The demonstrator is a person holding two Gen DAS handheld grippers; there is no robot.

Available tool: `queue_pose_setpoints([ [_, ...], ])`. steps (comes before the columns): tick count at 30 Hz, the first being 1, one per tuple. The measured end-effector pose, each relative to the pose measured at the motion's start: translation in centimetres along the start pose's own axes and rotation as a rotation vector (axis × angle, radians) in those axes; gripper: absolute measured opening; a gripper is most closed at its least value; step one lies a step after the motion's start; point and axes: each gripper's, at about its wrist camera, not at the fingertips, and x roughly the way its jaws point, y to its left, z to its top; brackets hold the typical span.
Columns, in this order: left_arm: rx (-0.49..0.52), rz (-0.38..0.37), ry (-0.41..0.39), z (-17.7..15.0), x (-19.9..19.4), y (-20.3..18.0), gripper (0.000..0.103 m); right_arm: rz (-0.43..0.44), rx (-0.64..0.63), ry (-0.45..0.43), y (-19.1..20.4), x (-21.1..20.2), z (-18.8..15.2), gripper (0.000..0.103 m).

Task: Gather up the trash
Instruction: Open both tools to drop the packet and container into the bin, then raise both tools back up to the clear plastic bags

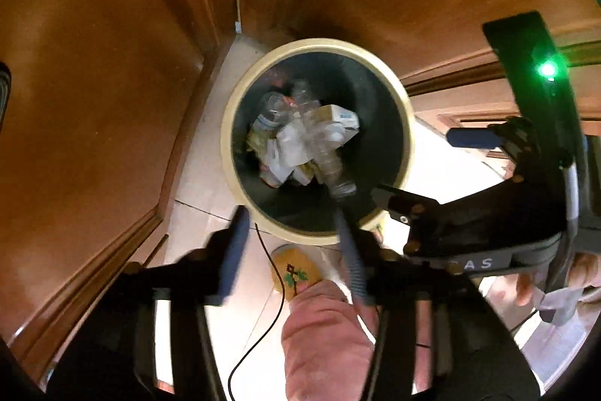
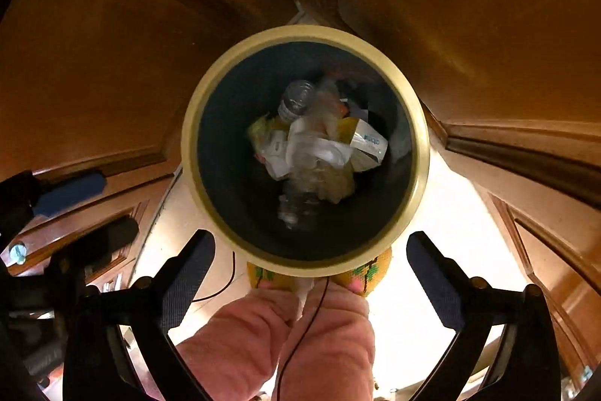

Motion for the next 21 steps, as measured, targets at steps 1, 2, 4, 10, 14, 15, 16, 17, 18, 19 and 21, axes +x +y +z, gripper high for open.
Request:
queue_pose_setpoints([
  [1,0.006,0.003,0.002,-0.2,0.0,-0.1,0.049,-0.001,-0.006,-0.003,0.1,-0.4,0.1,0.103],
  [2,0.012,0.010,0.004,-0.4,-0.3,-0.4,0.049,-0.003,-0.011,-0.010,0.1,-1.0,-0.1,0.103],
  [4,0.019,0.012,0.006,-0.5,-1.6,-0.9,0.049,-0.016,-0.004,-0.019,0.1,-2.3,-0.7,0.103],
  [10,0.053,-0.020,-0.035,-2.0,-9.5,-4.4,0.049,0.011,0.049,-0.050,0.4,-10.0,-5.0,0.103],
  [14,0.075,-0.021,-0.080,-3.5,-16.7,-6.9,0.049,0.006,0.055,-0.091,0.9,-17.7,-8.7,0.103],
  [15,0.076,-0.027,-0.095,-3.6,-18.8,-7.2,0.049,0.004,0.061,-0.102,1.2,-19.6,-9.8,0.103],
  [16,0.078,-0.035,-0.108,-3.9,-20.6,-7.6,0.049,0.006,0.067,-0.114,1.2,-21.6,-10.7,0.103],
  [17,0.080,-0.041,-0.123,-4.2,-22.6,-8.1,0.049,0.003,0.077,-0.130,1.2,-23.8,-11.6,0.103],
  [18,0.081,-0.046,-0.142,-4.5,-24.8,-8.6,0.049,-0.001,0.088,-0.144,1.4,-25.8,-12.7,0.103],
  [19,0.084,-0.054,-0.164,-4.8,-27.1,-9.1,0.049,0.001,0.100,-0.162,1.4,-27.9,-13.6,0.103],
  [21,0.106,-0.064,-0.213,-5.3,-31.3,-10.1,0.049,0.011,0.127,-0.201,1.5,-31.9,-15.5,0.103],
])
